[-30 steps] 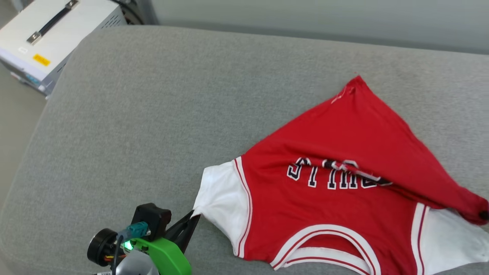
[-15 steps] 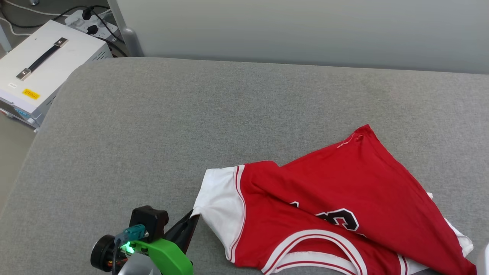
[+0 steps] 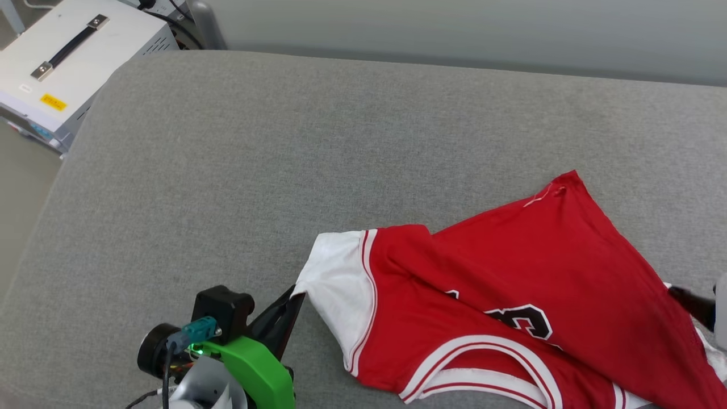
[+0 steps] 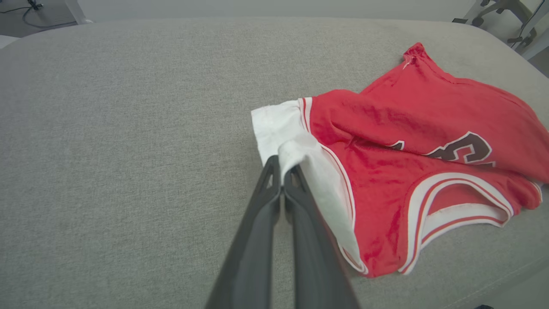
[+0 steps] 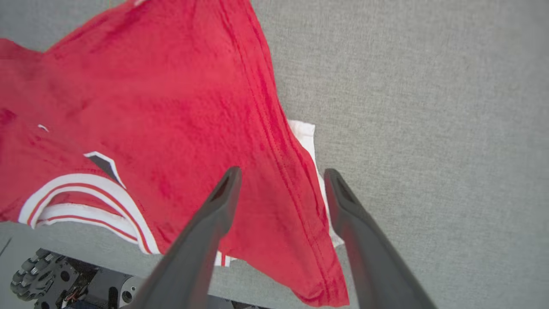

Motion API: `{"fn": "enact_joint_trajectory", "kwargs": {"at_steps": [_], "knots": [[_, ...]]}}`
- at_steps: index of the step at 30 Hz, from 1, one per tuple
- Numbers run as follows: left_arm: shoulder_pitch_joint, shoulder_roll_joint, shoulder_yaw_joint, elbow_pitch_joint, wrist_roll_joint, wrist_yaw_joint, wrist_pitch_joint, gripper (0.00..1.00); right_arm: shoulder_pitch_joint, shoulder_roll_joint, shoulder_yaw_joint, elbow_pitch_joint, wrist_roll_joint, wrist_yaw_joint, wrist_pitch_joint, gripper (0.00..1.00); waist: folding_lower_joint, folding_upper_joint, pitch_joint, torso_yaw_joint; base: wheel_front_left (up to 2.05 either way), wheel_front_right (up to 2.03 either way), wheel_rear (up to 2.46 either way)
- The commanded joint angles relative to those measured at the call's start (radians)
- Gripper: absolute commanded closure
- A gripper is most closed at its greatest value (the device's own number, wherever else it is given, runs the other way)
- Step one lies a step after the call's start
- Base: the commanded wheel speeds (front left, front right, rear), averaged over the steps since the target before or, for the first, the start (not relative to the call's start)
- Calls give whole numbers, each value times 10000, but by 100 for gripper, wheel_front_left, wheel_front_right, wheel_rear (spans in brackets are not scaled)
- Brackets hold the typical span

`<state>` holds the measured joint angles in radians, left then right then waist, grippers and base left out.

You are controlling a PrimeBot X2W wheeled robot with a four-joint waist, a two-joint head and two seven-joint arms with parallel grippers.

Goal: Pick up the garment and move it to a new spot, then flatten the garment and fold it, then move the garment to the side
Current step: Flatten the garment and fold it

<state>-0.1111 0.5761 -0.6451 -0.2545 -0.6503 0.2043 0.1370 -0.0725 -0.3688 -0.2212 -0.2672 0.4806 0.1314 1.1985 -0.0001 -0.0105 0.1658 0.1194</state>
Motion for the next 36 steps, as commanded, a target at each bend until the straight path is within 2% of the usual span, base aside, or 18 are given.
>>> {"fn": "enact_joint_trajectory", "kwargs": {"at_steps": [1,6,13,21,29,30,31,32,36], "knots": [[-232,22,5,-100,100,-93,-38,100,-475,-84,111,-135,86,-7,134,0,1,105,409,328,0,0,0],[-563,-25,-84,-383,223,-205,29,100,-2014,-280,685,101,-81,-7,463,0,1,105,1050,853,0,0,0],[-1051,-292,-393,-598,443,-406,99,100,-3850,-420,1102,1623,-850,-7,538,0,1,105,2002,1745,0,0,0],[-1373,-614,-541,-413,407,-599,-21,100,-4549,-664,1239,3094,-1388,-7,291,0,1,105,2529,2424,0,0,0],[-1531,-776,-604,-264,404,-646,-117,100,-4408,-821,1560,4108,-1493,-7,256,0,1,105,2704,2650,0,0,0],[-1533,-790,-608,-240,399,-647,-135,100,-4349,-833,1621,4190,-1470,-7,291,48,1,105,2707,2655,0,0,0],[-1532,-795,-611,-218,396,-649,-151,100,-4301,-842,1672,4245,-1454,-7,323,81,1,105,2703,2653,0,0,0],[-1532,-798,-614,-188,390,-653,-164,100,-4230,-854,1743,4298,-1428,-7,367,100,1,105,2688,2648,0,0,0],[-1550,-806,-617,-93,376,-638,-170,100,-4148,-851,1810,4355,-1380,-7,30,100,1,105,2558,2589,0,0,0]]}}
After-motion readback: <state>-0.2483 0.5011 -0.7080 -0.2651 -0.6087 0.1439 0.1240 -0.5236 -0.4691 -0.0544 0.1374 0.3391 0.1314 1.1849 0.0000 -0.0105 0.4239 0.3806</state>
